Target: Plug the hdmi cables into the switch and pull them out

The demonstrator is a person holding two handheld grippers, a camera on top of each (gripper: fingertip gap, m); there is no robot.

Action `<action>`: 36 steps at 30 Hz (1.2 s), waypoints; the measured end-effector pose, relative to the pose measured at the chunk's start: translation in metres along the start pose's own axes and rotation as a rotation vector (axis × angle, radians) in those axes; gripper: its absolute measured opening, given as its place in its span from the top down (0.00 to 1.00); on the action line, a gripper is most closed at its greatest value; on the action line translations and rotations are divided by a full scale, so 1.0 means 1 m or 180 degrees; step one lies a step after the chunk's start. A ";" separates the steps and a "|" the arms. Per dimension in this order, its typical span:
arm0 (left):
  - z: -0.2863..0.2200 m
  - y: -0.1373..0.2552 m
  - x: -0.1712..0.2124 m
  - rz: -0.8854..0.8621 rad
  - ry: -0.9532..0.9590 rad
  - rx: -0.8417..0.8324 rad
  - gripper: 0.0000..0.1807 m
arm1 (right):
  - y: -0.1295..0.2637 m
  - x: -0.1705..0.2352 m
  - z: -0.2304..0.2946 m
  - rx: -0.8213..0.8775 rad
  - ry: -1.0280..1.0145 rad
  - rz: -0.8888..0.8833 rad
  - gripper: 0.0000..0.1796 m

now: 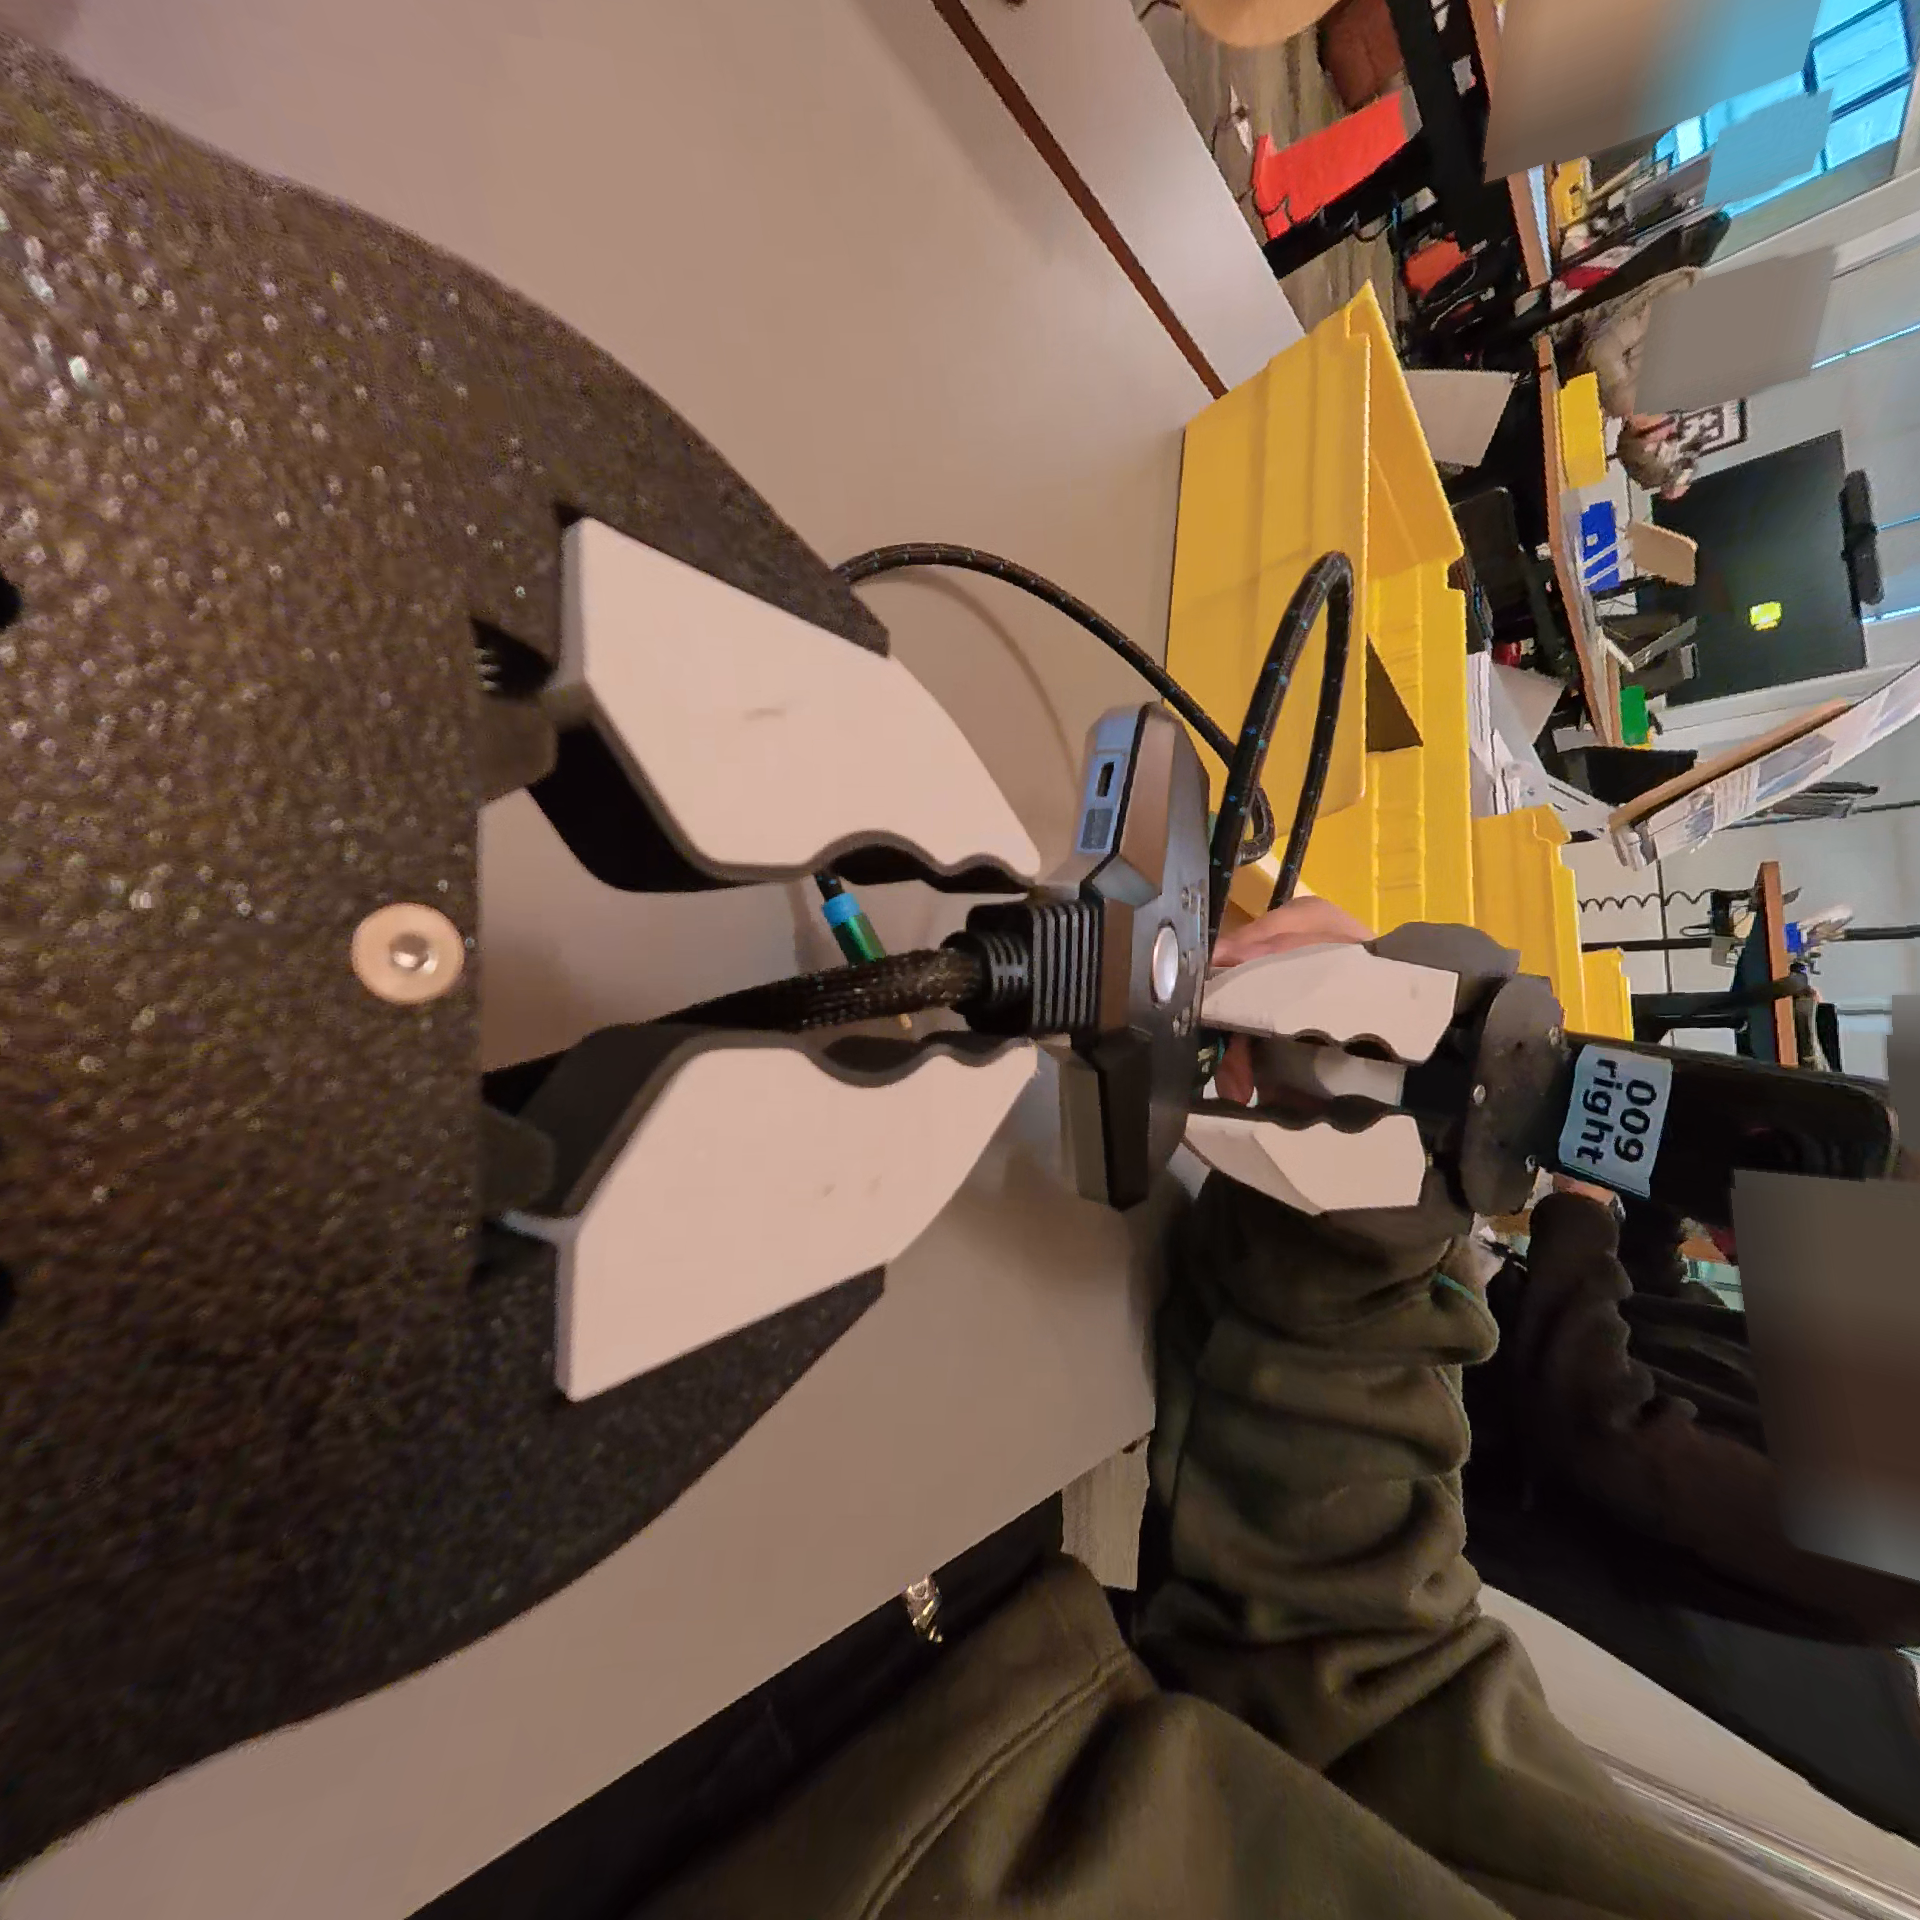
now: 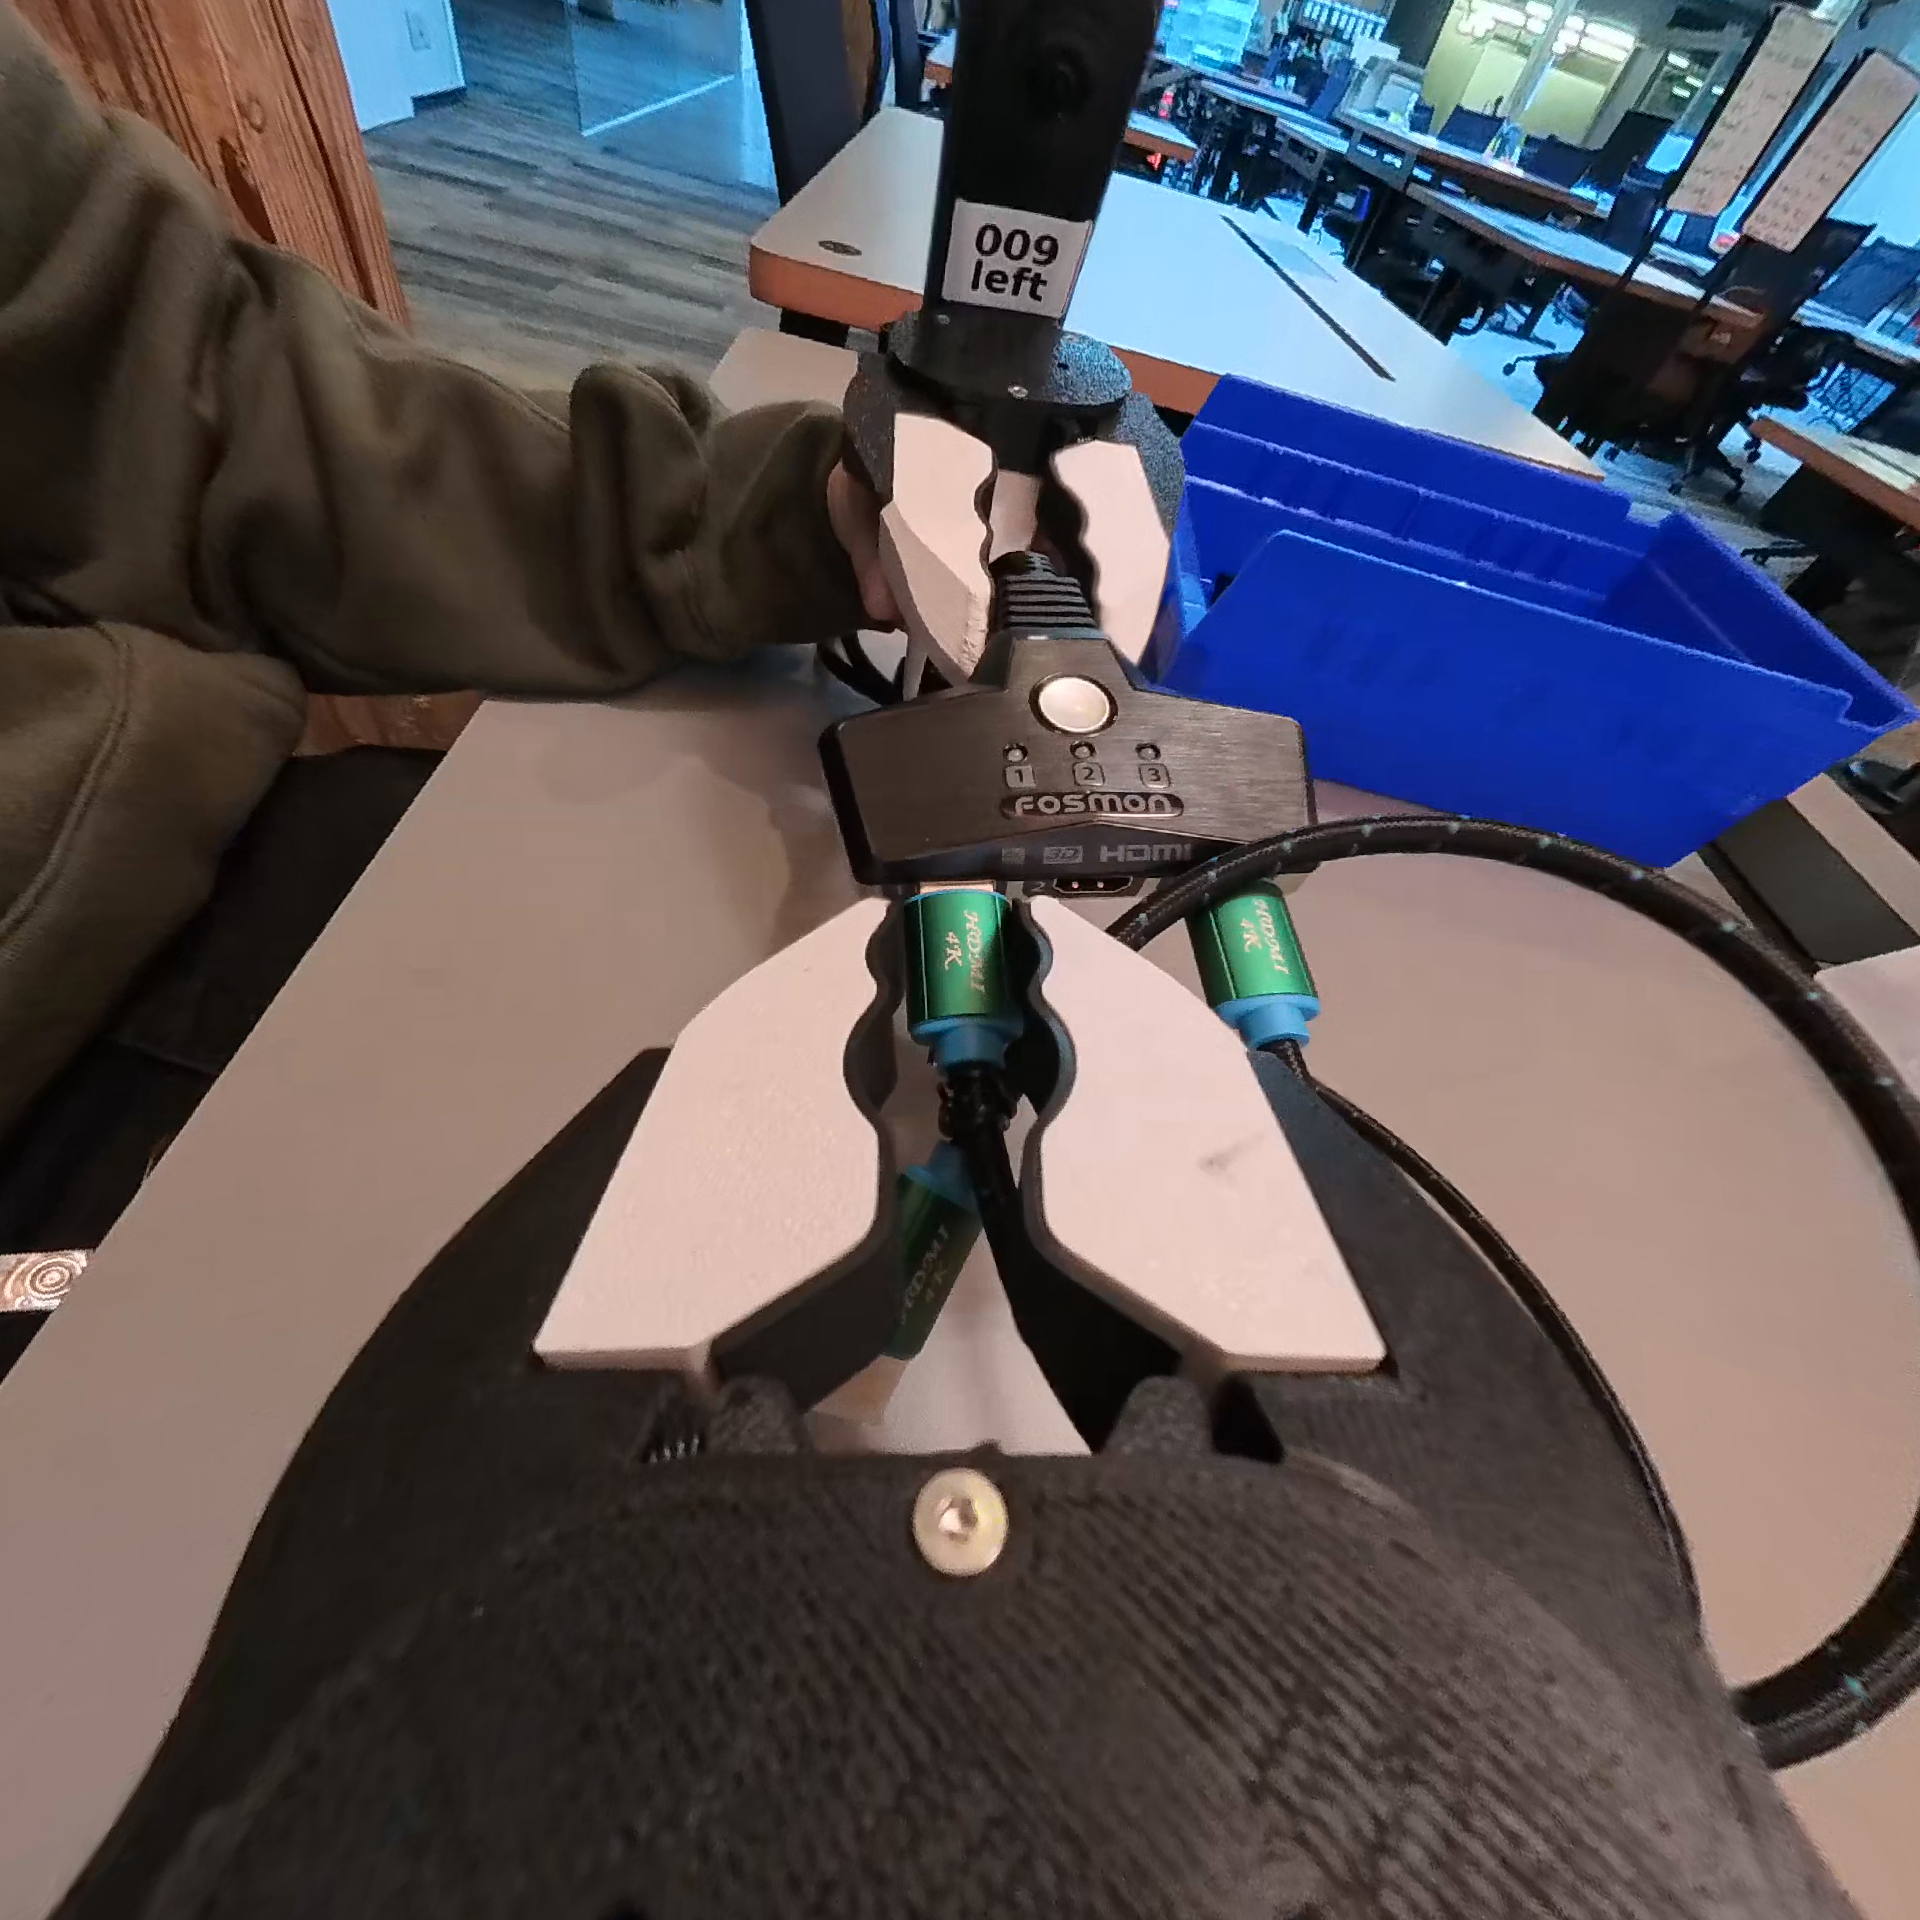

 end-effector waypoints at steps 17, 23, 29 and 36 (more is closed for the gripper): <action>0.005 -0.010 0.004 0.0232 0.0252 -0.0136 1.00 | 0.008 0.019 -0.010 0.0196 -0.0185 0.0216 0.90; 0.000 -0.035 -0.001 0.1203 0.0041 -0.0277 0.80 | 0.027 0.018 -0.016 0.0265 -0.0001 0.0475 0.84; -0.003 -0.058 0.002 0.1859 -0.0020 -0.0386 0.81 | 0.031 0.023 -0.019 0.0305 0.0036 0.0527 0.83; -0.015 -0.071 -0.018 0.2582 0.0271 -0.0701 0.75 | 0.035 0.022 -0.020 0.0363 0.0126 0.0555 0.84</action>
Point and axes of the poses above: each gripper's, where its closed fingertips meet, y back along the fingers, x out of its underside, z = x × y across the jaws, the point moved 10 cm from there along y, back along the fingers, and after that the axes turned 14 degrees about x, right-handed, at the moved point
